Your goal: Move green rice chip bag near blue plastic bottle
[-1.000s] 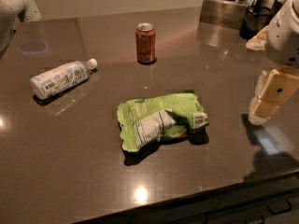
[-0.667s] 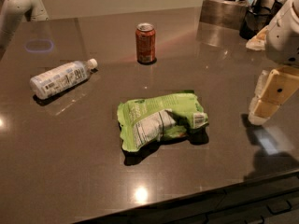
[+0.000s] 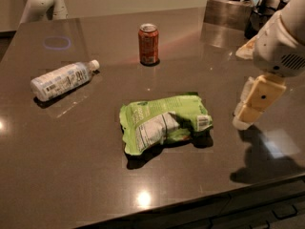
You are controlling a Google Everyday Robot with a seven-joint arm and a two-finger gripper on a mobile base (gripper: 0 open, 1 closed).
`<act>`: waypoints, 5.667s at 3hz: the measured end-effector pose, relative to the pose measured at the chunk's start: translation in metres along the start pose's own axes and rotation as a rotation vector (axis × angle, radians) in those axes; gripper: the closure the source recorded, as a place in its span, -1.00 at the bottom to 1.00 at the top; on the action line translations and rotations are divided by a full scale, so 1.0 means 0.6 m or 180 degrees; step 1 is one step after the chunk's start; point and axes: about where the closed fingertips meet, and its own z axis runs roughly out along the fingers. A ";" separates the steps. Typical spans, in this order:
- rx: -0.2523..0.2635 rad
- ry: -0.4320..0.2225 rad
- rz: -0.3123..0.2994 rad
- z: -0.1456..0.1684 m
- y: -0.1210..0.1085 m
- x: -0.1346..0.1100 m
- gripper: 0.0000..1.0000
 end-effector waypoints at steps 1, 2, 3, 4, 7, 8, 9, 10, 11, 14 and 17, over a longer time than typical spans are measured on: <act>-0.0089 -0.0095 0.0028 0.029 0.008 -0.019 -1.00; -0.0148 -0.0153 -0.0006 0.066 0.026 -0.051 -1.00; -0.0189 -0.0145 -0.0016 0.104 0.033 -0.074 -1.00; -0.0245 -0.0100 -0.0045 0.137 0.036 -0.088 -1.00; -0.0412 0.0108 -0.0149 0.184 0.033 -0.105 -0.03; -0.0454 0.0084 -0.0257 0.178 0.022 -0.141 0.61; -0.0464 -0.0066 -0.0389 0.165 0.010 -0.189 0.99; -0.0478 -0.0286 -0.0531 0.161 -0.005 -0.256 1.00; -0.0496 -0.0526 -0.0640 0.172 -0.009 -0.329 1.00; -0.0465 -0.0634 -0.0647 0.234 -0.022 -0.396 0.67; -0.0474 -0.0637 -0.0642 0.249 -0.020 -0.406 -0.85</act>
Offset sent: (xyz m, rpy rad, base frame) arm 0.0046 0.0749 -0.0585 0.0768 0.0531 0.0505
